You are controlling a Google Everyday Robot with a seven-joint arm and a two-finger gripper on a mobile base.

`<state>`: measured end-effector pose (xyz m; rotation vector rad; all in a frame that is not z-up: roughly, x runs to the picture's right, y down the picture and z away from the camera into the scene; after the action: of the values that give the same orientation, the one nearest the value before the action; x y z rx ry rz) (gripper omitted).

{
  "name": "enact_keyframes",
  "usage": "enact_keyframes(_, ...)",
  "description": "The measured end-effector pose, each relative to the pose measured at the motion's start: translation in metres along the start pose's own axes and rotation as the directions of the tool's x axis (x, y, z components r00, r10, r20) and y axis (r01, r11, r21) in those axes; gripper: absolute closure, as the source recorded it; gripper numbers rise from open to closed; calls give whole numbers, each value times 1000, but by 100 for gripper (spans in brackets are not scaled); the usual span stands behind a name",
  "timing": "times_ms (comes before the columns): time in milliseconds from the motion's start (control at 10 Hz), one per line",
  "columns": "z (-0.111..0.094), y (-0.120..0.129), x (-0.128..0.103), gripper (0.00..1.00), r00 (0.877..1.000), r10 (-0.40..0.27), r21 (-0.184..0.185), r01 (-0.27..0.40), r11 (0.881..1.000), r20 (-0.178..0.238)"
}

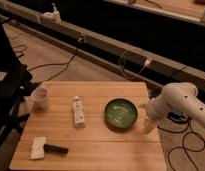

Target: Pick up the ceramic bowl

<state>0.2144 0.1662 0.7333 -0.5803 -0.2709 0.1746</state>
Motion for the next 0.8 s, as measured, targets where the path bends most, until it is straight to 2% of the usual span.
enact_keyframes(200, 25, -7, -12, 20, 1000, -12, 21, 12, 1000, -10)
enact_keyframes(400, 46, -10, -19, 20, 1000, 4, 20, -3, 1000, -6)
enact_keyframes(800, 101, -6, -26, 21, 999, 36, -47, -37, 998, -23)
